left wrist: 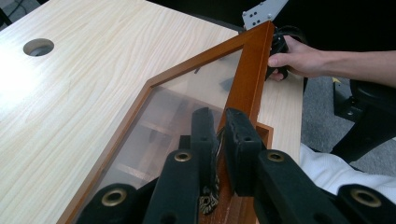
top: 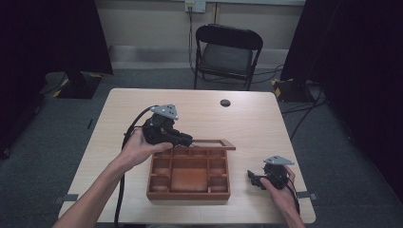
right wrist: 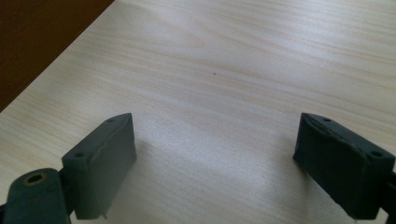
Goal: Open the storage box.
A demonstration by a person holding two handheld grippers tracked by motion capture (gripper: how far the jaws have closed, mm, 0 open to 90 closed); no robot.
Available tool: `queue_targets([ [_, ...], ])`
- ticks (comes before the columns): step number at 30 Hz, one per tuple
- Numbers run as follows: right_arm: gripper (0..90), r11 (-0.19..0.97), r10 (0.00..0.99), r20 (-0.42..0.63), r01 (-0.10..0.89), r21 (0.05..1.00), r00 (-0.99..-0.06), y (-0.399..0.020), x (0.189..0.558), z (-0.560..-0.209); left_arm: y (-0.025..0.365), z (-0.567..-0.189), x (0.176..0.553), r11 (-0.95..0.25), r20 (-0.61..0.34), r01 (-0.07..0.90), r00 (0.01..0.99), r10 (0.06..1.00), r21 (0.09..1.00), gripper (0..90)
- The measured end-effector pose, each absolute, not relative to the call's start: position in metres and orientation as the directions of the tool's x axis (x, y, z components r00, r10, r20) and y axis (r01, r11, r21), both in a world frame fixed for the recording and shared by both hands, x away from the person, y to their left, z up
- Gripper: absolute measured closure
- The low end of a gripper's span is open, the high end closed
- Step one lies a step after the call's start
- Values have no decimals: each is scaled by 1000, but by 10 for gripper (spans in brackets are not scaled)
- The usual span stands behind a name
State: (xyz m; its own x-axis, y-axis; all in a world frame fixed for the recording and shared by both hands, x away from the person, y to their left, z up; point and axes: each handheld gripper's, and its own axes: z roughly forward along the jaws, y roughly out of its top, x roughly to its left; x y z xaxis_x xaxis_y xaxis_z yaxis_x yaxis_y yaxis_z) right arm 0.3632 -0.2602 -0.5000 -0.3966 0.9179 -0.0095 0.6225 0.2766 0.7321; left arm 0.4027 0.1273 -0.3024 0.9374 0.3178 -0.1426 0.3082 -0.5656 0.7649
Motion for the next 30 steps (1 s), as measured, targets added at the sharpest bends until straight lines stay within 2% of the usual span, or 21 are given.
queue_targets([
  [30,117,276,918,-9,623,732,-397,-260,363,-500,126,-303,403,-569,-144,307,939,313,763,826],
])
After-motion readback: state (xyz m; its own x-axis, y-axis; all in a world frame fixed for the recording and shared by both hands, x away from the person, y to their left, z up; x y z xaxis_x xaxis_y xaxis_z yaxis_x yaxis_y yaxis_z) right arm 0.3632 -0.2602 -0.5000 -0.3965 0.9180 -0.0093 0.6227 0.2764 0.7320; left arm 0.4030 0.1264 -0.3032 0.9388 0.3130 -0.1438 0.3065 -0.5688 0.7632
